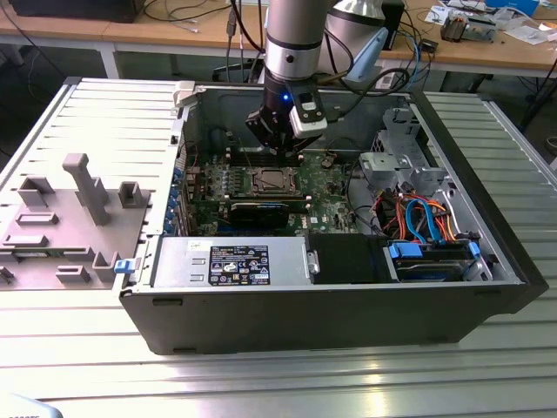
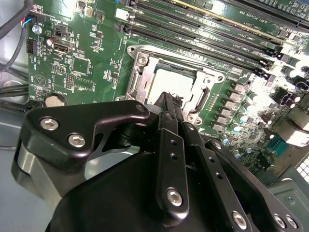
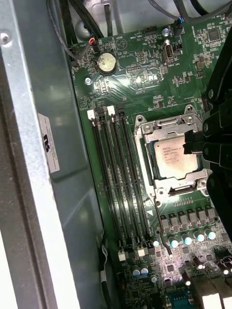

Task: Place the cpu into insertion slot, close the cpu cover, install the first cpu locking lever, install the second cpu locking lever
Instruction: 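Install the first cpu locking lever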

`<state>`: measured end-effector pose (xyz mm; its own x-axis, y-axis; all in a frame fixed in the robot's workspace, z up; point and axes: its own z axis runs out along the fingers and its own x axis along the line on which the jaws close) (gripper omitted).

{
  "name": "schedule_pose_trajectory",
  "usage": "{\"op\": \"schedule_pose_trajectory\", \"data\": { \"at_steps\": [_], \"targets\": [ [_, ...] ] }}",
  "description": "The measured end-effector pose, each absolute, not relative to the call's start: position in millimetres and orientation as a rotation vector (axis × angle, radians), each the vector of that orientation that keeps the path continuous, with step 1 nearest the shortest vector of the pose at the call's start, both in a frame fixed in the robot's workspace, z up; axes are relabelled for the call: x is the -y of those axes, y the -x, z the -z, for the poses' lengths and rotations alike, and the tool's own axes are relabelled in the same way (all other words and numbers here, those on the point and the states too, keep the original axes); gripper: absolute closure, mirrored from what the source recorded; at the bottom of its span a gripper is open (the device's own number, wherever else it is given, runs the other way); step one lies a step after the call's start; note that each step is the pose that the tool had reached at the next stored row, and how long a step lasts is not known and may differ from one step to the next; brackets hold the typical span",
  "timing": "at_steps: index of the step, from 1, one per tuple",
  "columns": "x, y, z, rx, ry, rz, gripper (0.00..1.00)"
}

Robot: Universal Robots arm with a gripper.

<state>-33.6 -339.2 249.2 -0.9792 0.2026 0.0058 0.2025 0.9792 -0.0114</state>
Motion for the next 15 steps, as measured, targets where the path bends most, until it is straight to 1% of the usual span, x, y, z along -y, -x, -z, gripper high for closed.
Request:
{"op": "schedule_pose_trajectory", "data": {
  "at_steps": [15],
  "targets": [
    [339.2,33.6,-249.2,3.123,0.276,-0.017,0.89]
  ]
}}
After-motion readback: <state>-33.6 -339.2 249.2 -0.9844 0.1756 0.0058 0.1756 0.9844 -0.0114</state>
